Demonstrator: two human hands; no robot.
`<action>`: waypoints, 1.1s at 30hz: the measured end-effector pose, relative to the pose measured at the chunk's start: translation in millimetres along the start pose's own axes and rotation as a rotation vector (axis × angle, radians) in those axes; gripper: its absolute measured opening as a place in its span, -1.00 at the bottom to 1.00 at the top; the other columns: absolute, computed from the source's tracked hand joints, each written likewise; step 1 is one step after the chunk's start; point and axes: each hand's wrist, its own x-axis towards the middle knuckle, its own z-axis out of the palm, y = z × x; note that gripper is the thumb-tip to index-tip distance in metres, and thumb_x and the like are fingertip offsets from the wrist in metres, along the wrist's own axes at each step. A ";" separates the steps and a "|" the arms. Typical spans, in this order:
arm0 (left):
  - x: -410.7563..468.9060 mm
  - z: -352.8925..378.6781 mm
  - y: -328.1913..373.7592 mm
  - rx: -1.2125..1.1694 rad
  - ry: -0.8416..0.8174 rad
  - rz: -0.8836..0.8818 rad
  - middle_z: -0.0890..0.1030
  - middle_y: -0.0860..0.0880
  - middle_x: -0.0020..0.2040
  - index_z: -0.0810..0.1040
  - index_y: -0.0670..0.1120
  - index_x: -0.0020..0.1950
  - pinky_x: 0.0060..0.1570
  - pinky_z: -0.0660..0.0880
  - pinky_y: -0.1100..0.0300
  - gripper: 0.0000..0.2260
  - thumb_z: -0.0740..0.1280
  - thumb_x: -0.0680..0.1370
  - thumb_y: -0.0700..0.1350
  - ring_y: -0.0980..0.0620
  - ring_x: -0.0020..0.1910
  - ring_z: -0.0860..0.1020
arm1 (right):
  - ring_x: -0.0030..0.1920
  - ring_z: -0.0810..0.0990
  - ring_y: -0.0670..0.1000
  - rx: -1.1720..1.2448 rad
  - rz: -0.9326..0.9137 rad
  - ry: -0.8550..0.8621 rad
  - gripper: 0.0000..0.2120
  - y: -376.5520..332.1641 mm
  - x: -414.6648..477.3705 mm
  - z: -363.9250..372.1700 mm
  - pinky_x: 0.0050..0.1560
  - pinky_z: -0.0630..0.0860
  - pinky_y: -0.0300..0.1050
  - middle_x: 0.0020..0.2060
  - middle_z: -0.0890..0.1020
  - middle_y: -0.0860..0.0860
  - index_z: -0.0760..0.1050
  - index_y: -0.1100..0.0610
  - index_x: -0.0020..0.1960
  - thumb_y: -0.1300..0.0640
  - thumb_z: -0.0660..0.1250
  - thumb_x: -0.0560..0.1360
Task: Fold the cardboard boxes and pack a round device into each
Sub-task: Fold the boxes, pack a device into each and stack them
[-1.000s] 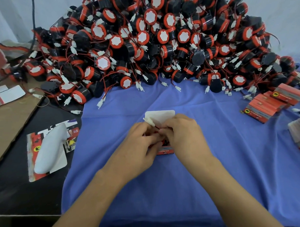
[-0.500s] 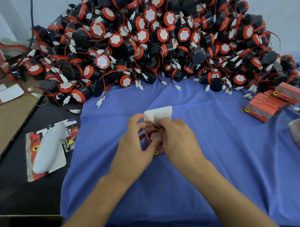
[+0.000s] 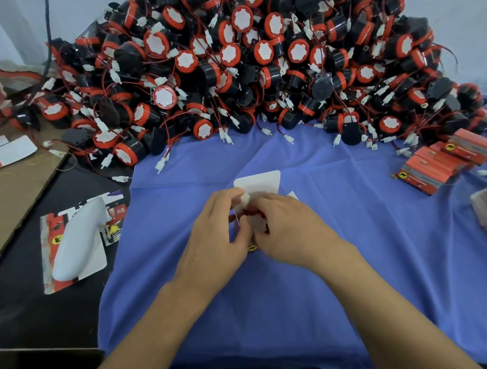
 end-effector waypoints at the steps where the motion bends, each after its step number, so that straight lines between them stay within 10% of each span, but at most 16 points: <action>1: 1.5 -1.2 0.2 0.020 -0.003 0.024 0.51 0.24 0.17 0.47 0.04 0.31 0.12 0.44 0.48 -0.66 0.37 0.58 -0.23 0.28 0.23 0.50 | 0.17 0.55 0.04 -0.014 0.005 -0.043 -0.75 -0.2 1.9 -3.3 0.16 0.54 0.04 0.23 0.56 -0.14 0.53 -0.04 0.19 -0.04 0.15 0.62; 7: 4.5 -4.7 3.9 0.163 -0.011 0.129 0.52 0.16 -0.01 0.55 -0.02 -0.03 -0.01 0.55 0.11 -0.93 0.36 0.60 -0.19 0.11 -0.03 0.55 | 0.16 0.55 0.02 0.015 0.023 -0.174 -0.73 2.1 7.6 -16.2 0.19 0.56 0.04 0.20 0.55 -0.11 0.55 -0.05 0.16 -0.11 0.23 0.55; 24: 16.3 -5.4 23.9 0.492 -0.248 -0.198 0.50 0.06 0.04 0.47 0.00 0.09 -0.19 0.52 -0.03 -0.87 0.14 0.64 -0.05 -0.02 -0.18 0.52 | 0.07 0.47 0.04 0.067 0.080 0.235 -0.77 12.8 -11.3 17.3 0.04 0.41 -0.14 -0.06 0.56 -0.06 0.56 0.03 -0.04 -0.13 0.33 0.53; 27: 15.6 -4.2 26.4 0.472 -0.301 -0.210 0.57 0.03 -0.18 0.37 0.03 0.01 -0.30 0.48 -0.01 -0.89 0.08 0.66 -0.03 -0.04 -0.24 0.51 | 0.31 0.31 0.10 -0.209 0.140 0.391 -0.73 14.8 -16.6 25.6 0.27 0.22 -0.01 0.22 0.50 -0.07 0.61 -0.15 -0.02 -0.27 0.23 0.51; 30: 16.4 -3.2 26.3 0.497 -0.297 -0.182 0.45 0.04 -0.10 0.40 0.00 -0.02 -0.15 0.52 -0.06 -0.87 0.10 0.65 -0.04 -0.06 -0.12 0.48 | 0.58 -0.01 0.02 0.136 0.147 0.428 -0.80 19.1 -22.6 33.7 0.47 0.28 0.09 0.44 0.22 -0.31 0.60 -0.26 0.11 -0.21 0.33 0.51; 33: 18.3 2.3 23.6 0.443 -0.309 -0.229 0.37 0.02 0.05 0.39 -0.01 0.03 -0.07 0.46 0.05 -0.93 0.14 0.64 -0.05 -0.03 0.01 0.43 | 0.33 0.43 -0.29 0.585 0.093 0.451 -0.73 19.4 -26.8 46.4 0.10 0.60 -0.22 0.20 0.43 -0.38 0.55 -0.30 0.15 -0.05 0.46 0.51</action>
